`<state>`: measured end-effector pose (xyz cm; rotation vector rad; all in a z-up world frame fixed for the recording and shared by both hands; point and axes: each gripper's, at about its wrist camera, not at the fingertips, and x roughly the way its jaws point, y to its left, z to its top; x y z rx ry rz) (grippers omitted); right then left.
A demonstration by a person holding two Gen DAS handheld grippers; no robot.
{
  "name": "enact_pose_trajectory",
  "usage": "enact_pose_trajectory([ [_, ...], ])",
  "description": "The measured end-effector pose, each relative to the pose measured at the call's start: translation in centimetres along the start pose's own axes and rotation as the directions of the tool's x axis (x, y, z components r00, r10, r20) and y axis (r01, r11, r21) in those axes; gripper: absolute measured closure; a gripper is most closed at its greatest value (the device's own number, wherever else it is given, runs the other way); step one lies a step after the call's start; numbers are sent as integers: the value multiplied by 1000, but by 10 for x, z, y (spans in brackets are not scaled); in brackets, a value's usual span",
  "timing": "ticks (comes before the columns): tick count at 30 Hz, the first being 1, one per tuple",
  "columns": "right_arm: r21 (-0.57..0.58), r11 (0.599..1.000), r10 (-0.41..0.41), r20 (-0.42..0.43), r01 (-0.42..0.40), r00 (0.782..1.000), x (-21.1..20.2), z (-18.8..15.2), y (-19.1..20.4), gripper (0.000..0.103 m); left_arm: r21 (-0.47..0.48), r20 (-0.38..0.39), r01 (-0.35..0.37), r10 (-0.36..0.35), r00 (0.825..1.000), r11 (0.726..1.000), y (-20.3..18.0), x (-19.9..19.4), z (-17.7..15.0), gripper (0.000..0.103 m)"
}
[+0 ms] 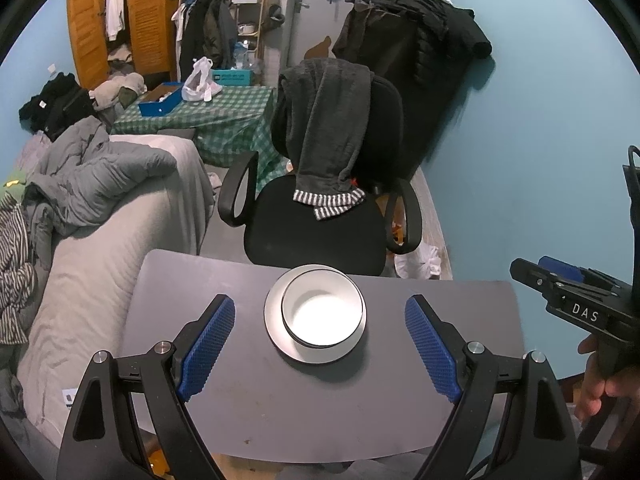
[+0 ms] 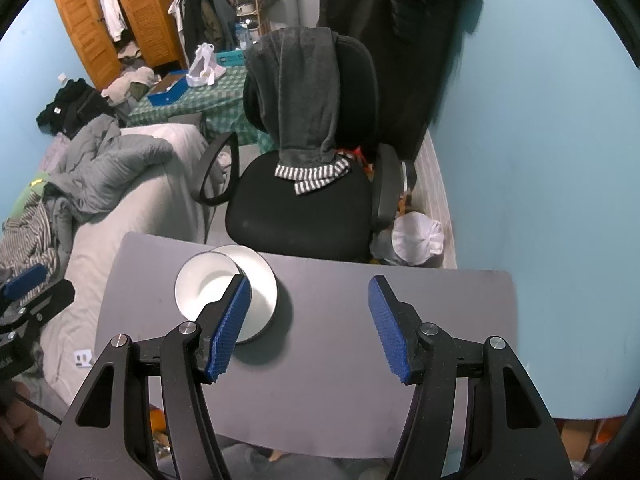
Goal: Organize plates and bowls
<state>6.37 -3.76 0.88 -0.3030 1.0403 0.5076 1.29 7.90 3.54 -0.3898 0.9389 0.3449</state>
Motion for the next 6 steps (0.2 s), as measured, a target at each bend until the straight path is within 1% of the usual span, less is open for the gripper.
enact_pose_trajectory([
  [6,-2,1000,-1,2,1,1000,1,1,0,43,18,-3,-4,4,1000,1000,-2,-1,0,15],
])
